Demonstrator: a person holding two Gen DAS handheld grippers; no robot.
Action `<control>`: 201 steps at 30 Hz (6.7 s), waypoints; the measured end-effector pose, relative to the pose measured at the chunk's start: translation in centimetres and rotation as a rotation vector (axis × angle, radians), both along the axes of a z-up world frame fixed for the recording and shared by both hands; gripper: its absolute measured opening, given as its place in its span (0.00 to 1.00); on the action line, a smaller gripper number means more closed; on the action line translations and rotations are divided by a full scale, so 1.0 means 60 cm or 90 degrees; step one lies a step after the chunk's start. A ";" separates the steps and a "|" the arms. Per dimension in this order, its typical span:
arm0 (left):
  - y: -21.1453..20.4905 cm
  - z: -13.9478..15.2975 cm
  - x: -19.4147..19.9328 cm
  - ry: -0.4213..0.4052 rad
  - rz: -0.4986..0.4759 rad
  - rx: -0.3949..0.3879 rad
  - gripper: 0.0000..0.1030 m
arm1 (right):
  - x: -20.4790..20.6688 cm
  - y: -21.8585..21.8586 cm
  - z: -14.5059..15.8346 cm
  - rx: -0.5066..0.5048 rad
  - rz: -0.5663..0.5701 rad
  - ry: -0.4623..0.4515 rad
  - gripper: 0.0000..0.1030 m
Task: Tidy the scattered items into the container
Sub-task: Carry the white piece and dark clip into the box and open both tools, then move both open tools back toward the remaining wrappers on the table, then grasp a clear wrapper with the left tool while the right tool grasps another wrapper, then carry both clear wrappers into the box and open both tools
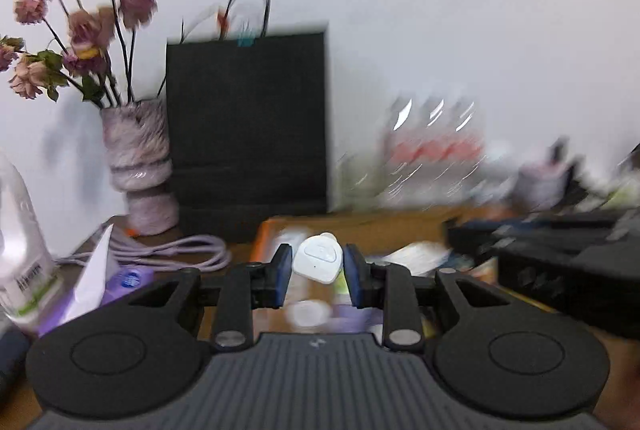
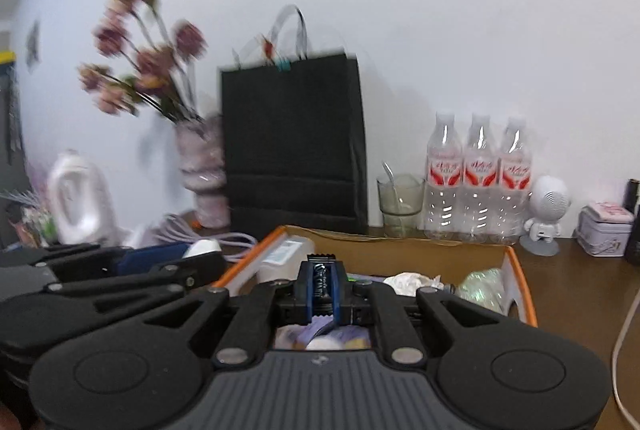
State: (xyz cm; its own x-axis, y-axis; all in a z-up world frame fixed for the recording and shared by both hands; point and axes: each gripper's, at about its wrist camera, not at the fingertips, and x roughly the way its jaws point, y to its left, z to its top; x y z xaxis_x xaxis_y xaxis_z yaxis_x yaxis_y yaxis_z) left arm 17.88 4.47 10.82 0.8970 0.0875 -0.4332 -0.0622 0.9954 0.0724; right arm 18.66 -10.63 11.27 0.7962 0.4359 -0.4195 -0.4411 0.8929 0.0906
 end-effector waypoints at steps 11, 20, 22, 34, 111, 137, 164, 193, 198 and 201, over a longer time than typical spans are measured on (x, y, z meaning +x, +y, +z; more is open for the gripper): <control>0.059 -0.049 0.194 0.381 -0.029 -0.129 0.28 | 0.242 0.058 -0.067 -0.030 0.014 0.335 0.08; 0.082 -0.055 0.210 0.446 -0.039 -0.127 0.46 | 0.271 0.105 -0.112 -0.060 0.032 0.442 0.33; 0.082 -0.045 0.208 0.439 -0.037 -0.128 0.47 | 0.261 0.102 -0.098 -0.058 0.033 0.431 0.44; 0.074 0.012 0.161 0.438 0.039 -0.145 0.83 | 0.206 -0.059 -0.023 -0.133 -0.113 0.393 0.68; -0.075 -0.180 -0.027 0.143 -0.048 -0.045 0.24 | -0.112 -0.103 -0.200 0.012 -0.041 0.134 0.26; -0.109 -0.066 -0.380 -0.144 -0.020 -0.014 0.07 | -0.347 -0.096 -0.106 -0.002 -0.005 -0.035 0.26; -0.032 0.009 -0.175 -0.189 -0.016 -0.049 0.07 | -0.183 -0.043 -0.008 0.010 -0.029 -0.110 0.27; 0.074 -0.046 0.223 0.354 -0.041 -0.129 0.07 | 0.240 0.054 -0.047 -0.102 0.007 0.245 0.27; 0.066 -0.052 0.233 0.444 -0.058 -0.082 0.07 | 0.256 0.069 -0.064 -0.133 0.035 0.360 0.27; 0.062 -0.058 0.245 0.472 -0.044 -0.059 0.08 | 0.269 0.079 -0.079 -0.150 0.036 0.425 0.27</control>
